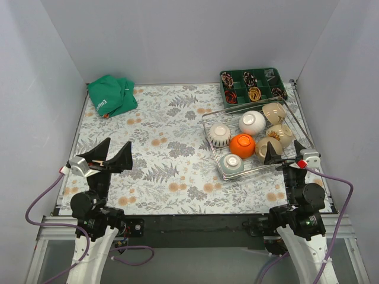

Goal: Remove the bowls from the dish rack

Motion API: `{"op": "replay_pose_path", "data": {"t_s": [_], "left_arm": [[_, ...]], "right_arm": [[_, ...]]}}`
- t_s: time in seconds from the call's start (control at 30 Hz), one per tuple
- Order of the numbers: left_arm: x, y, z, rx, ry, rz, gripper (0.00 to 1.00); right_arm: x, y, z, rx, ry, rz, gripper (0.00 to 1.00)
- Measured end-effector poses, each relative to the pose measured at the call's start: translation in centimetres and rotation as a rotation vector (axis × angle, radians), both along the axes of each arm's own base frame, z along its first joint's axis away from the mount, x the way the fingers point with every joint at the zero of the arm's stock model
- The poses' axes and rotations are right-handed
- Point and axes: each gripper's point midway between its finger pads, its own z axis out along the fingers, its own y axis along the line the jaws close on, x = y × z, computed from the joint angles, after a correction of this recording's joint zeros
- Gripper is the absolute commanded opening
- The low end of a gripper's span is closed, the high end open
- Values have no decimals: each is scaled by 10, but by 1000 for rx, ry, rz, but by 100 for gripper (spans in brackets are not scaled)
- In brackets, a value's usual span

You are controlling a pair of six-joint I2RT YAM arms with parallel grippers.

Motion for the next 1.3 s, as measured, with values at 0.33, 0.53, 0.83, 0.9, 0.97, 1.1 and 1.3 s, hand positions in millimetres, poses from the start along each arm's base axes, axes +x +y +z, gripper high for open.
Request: {"op": "replay_pose_path", "data": {"t_s": [0.33, 0.53, 0.83, 0.9, 0.97, 1.1, 1.3], "left_arm": [[4, -1, -8, 5, 38, -1, 98], [28, -6, -28, 42, 241, -3, 98], [35, -13, -55, 75, 372, -24, 98], [34, -16, -57, 79, 379, -36, 98], [32, -18, -59, 82, 387, -46, 98], [27, -19, -61, 84, 390, -45, 98], [16, -21, -57, 86, 365, -49, 98]], "right_arm": [[-2, 12, 1, 41, 2, 70, 99], [1, 22, 24, 81, 80, 117, 99], [39, 40, -1, 22, 405, 136, 99], [46, 41, -11, 9, 477, 121, 99], [55, 38, -24, -26, 570, 89, 99], [75, 28, -31, -100, 703, 1, 99], [106, 4, -41, -243, 816, -159, 99]]}}
